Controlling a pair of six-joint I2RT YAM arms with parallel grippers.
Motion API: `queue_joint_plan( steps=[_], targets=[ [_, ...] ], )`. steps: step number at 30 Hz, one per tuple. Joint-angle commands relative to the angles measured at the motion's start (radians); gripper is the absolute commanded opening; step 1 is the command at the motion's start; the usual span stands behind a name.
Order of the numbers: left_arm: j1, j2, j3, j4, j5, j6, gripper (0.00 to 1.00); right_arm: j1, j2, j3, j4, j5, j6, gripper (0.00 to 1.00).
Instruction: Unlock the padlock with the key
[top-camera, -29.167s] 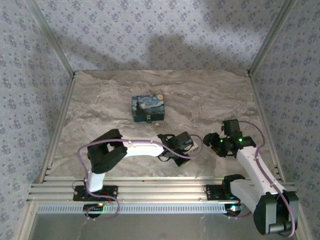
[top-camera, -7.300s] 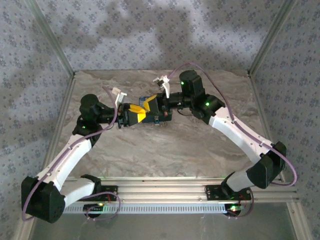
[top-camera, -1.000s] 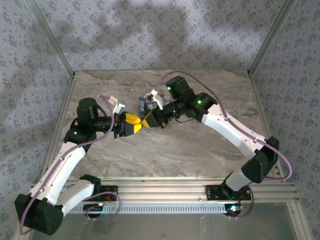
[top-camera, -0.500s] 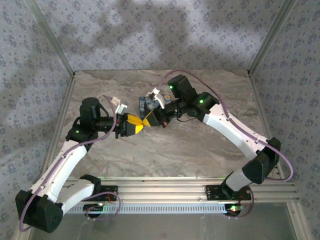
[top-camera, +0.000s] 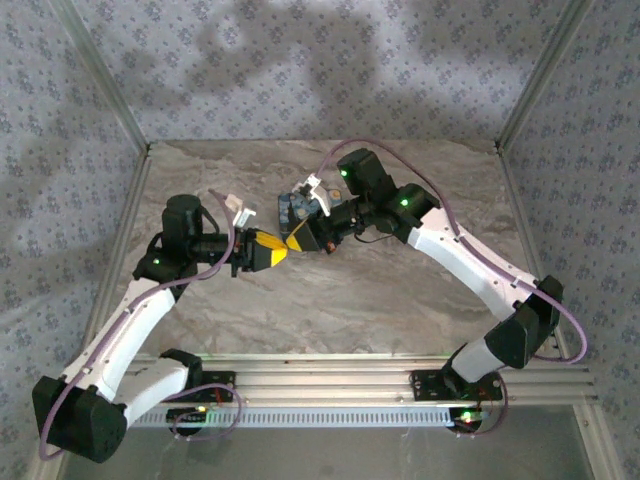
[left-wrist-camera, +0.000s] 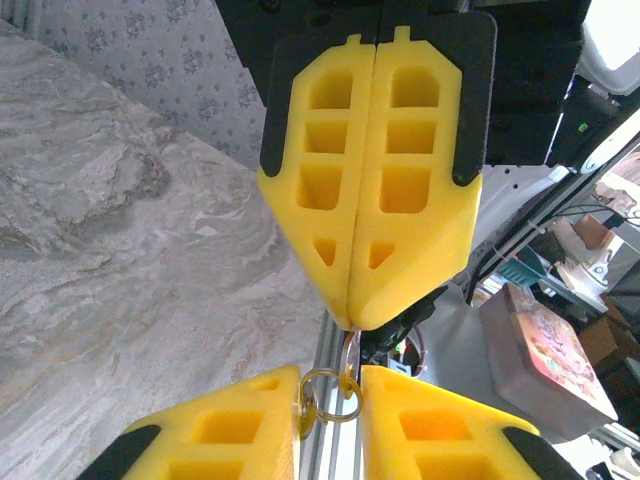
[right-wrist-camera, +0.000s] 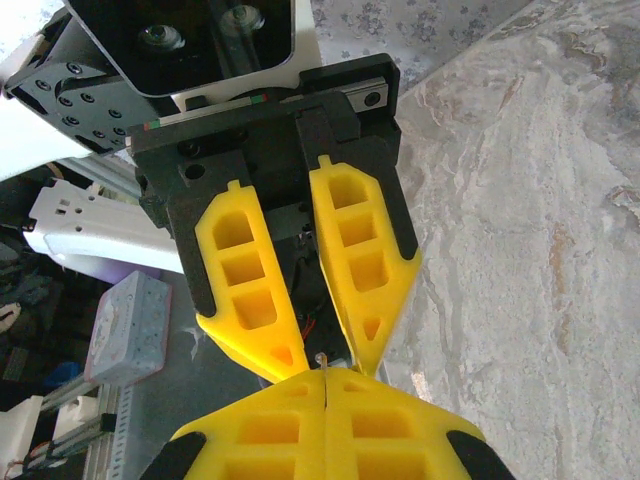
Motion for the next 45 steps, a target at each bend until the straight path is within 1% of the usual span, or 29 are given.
queue_joint_plan(
  steps=[1,6,14,18,20,22,24,26,27,28,31,32,34,36,38,41,43,45],
  targets=[
    [-0.007,-0.003,0.022,0.004,0.024,0.012,0.25,-0.001,-0.017,0.004,0.013,-0.031,-0.004,0.0],
    [-0.007,-0.008,0.015,0.037,0.022,-0.013,0.32,-0.002,-0.016,0.003,0.008,-0.033,-0.006,0.0],
    [-0.007,-0.005,0.013,0.05,0.023,-0.023,0.32,-0.001,-0.014,-0.001,0.007,-0.035,-0.009,0.0],
    [-0.008,-0.001,0.013,0.05,0.026,-0.023,0.26,-0.001,-0.013,-0.003,0.013,-0.035,-0.007,0.0],
    [-0.011,0.002,0.013,0.052,0.03,-0.023,0.18,-0.001,-0.011,-0.003,0.014,-0.037,-0.006,0.0],
    [-0.013,0.007,0.014,0.052,0.036,-0.022,0.07,-0.001,-0.009,-0.003,0.014,-0.037,-0.006,0.0],
    [-0.016,0.012,0.015,0.049,0.039,-0.022,0.0,0.0,-0.008,-0.003,0.016,-0.035,-0.004,0.0],
    [-0.016,0.015,0.015,0.046,0.036,-0.02,0.0,-0.002,-0.007,-0.006,0.024,-0.03,0.005,0.0],
    [-0.016,0.015,0.012,0.046,0.029,-0.022,0.0,-0.004,-0.012,-0.009,0.028,-0.033,0.008,0.09],
    [-0.016,0.012,0.005,0.048,0.018,-0.026,0.0,-0.008,-0.018,-0.013,0.033,-0.034,0.009,0.21],
    [-0.012,0.0,-0.028,0.083,-0.028,-0.062,0.0,-0.032,-0.04,-0.033,0.123,-0.033,0.073,0.44],
    [-0.01,-0.005,-0.044,0.106,-0.04,-0.085,0.0,-0.041,-0.047,-0.039,0.144,-0.028,0.094,0.48],
    [-0.002,-0.021,-0.087,0.158,-0.085,-0.135,0.0,-0.064,-0.065,-0.054,0.182,-0.015,0.136,0.51],
    [0.011,-0.043,-0.129,0.187,-0.144,-0.173,0.0,-0.081,-0.085,-0.067,0.196,0.049,0.178,0.58],
    [0.026,-0.071,-0.174,0.202,-0.217,-0.201,0.0,-0.102,-0.102,-0.078,0.174,0.165,0.211,0.63],
    [0.044,-0.107,-0.228,0.164,-0.355,-0.218,0.0,-0.122,-0.136,-0.144,0.168,0.44,0.269,0.63],
    [0.047,-0.122,-0.256,0.124,-0.459,-0.223,0.0,-0.098,-0.14,-0.209,0.171,0.667,0.328,0.62],
    [0.047,-0.126,-0.277,0.082,-0.532,-0.222,0.0,-0.05,-0.11,-0.248,0.154,0.837,0.369,0.61]
  ],
)
